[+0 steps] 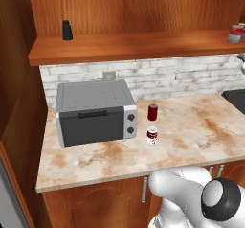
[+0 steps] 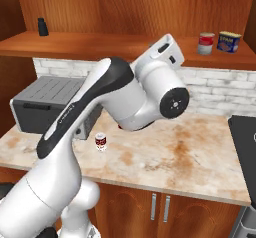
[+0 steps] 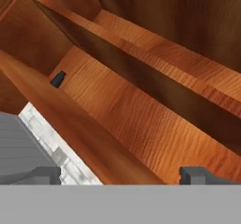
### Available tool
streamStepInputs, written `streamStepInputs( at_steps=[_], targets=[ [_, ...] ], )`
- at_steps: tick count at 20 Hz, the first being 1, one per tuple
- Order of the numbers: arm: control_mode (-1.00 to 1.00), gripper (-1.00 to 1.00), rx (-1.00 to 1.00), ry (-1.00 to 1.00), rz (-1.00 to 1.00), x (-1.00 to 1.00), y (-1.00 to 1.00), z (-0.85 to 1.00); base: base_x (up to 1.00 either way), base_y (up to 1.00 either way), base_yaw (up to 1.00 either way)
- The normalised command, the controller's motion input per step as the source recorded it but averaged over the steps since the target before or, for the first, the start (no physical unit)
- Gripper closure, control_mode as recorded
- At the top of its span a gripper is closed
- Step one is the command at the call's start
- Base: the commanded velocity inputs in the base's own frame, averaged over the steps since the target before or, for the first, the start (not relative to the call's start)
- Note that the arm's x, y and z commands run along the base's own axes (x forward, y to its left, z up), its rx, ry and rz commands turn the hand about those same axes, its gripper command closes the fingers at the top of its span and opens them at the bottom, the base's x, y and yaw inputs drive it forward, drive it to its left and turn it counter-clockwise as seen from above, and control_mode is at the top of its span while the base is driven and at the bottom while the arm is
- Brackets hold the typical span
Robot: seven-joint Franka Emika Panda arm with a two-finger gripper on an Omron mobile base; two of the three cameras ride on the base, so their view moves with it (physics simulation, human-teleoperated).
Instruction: Pick the cans from the counter and place them in their designated side in the cabinet.
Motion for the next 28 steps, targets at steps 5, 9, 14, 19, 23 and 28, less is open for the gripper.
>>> streamStepInputs(
  at_steps=[5, 9, 14, 19, 23, 28],
  targets=[
    [-1.0, -1.0, 0.04, 0.04, 0.0, -0.5, 0.44, -0.18, 0.0, 0.0, 0.0],
    [-1.0, -1.0, 0.05, 0.02, -0.02, -0.5, 0.29, -0.01, 0.0, 0.0, 0.0],
    [-1.0, -1.0, 0.06, 0.16, -0.1, -0.37, 0.24, 0.0, 0.0, 0.0, 0.0],
    [-1.0, -1.0, 0.04, 0.33, -0.09, -0.36, 0.17, 0.0, 0.0, 0.0, 0.0],
    [-1.0, -1.0, 0.01, 0.4, -0.02, -0.45, 0.03, 0.0, 0.0, 0.0, 0.0],
    [-1.0, -1.0, 0.0, 0.35, 0.0, -0.42, 0.0, -0.02, 0.0, 0.0, 0.0]
  ],
)
